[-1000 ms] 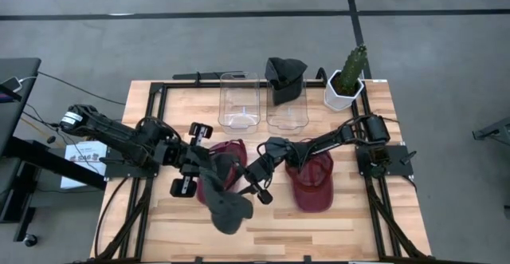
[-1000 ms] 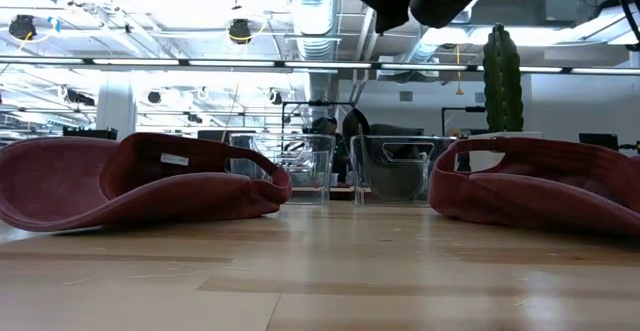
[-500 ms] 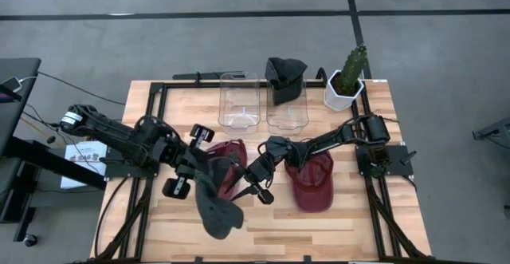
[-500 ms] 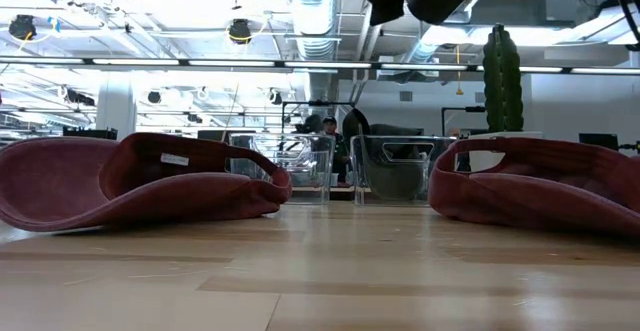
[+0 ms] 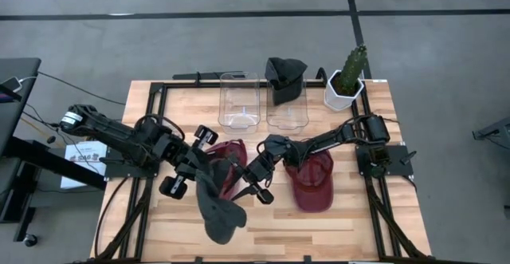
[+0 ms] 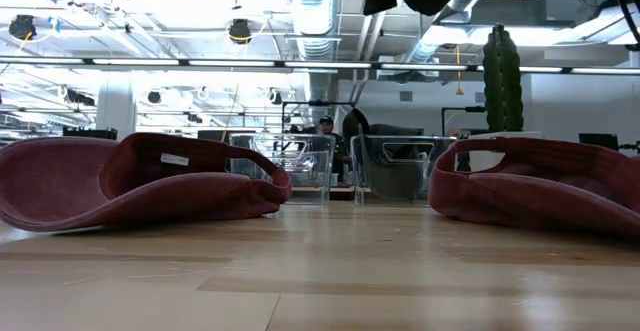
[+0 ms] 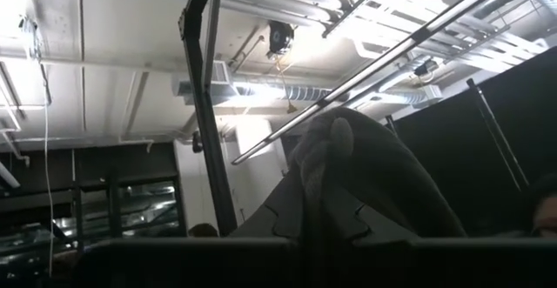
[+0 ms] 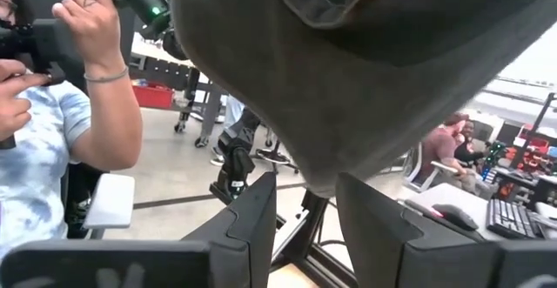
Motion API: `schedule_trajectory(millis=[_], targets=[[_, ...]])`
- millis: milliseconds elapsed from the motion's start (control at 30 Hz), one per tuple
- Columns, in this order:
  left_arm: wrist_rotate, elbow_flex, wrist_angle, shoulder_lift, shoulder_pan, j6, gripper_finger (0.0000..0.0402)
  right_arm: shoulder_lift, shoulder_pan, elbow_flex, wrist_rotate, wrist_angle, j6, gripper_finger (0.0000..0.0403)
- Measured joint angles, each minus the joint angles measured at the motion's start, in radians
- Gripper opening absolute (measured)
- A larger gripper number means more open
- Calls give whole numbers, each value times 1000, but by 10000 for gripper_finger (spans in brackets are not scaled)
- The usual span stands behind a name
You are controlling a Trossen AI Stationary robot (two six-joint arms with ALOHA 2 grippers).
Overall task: Pick & Place hat
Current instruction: Put the black cap into the right transparent bin
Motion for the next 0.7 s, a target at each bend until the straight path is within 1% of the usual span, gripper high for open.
schedule_trajectory(millis=[200,533,633,700], targets=[[-1,0,-10,0,-4,-13,10,0,-14,0,1,3,0,111],[0,0,-11,0,-39,-11,10,0,-58,0,-1,8,60,111],[-1,0,-14,0,-38,-10,10,1,-58,3,-15,14,61,111],[-1,0,-16,0,-38,-10,10,2,-58,18,-43,1,64,111]])
